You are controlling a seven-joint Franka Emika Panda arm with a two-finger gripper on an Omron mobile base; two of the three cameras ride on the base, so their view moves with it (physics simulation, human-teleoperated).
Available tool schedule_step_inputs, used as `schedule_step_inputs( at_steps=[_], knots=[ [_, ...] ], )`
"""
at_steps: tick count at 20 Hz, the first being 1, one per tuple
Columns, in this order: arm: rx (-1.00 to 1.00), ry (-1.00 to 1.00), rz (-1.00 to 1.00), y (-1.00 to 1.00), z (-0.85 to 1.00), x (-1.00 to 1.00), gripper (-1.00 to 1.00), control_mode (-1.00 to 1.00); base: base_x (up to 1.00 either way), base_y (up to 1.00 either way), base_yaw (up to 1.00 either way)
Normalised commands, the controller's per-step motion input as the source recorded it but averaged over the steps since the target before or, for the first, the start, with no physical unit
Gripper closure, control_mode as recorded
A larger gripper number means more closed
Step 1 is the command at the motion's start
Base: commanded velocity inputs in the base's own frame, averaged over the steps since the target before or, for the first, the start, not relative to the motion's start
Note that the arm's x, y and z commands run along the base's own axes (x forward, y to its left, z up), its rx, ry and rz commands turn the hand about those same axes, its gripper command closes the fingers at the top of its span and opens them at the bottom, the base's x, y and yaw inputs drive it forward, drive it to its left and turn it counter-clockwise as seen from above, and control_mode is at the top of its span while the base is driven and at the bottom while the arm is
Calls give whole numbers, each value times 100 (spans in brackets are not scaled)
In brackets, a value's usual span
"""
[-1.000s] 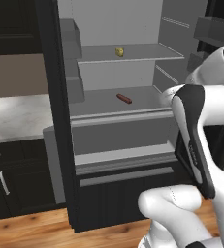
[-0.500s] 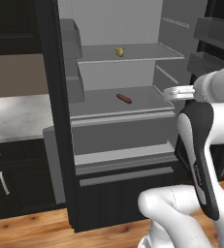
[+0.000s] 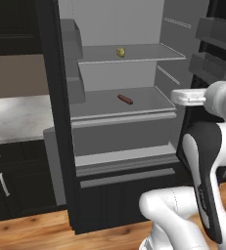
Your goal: Retrieve the sausage and cheese from the fridge and place them on the cutting board on the counter.
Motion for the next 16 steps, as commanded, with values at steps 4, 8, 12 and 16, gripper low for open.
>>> schedule_step_inputs(
  at_steps=[4, 8, 12, 16],
  knots=[
    [0, 0, 0, 0, 35, -29, -100, -100, 0, 0, 0],
    [0, 7, 0, 0, 32, -6, -100, -100, 0, 0, 0],
    [2, 29, 0, 0, 12, 3, -100, -100, 0, 0, 0],
    [0, 0, 0, 0, 0, 0, -100, 100, 24, 0, 0]
  ],
)
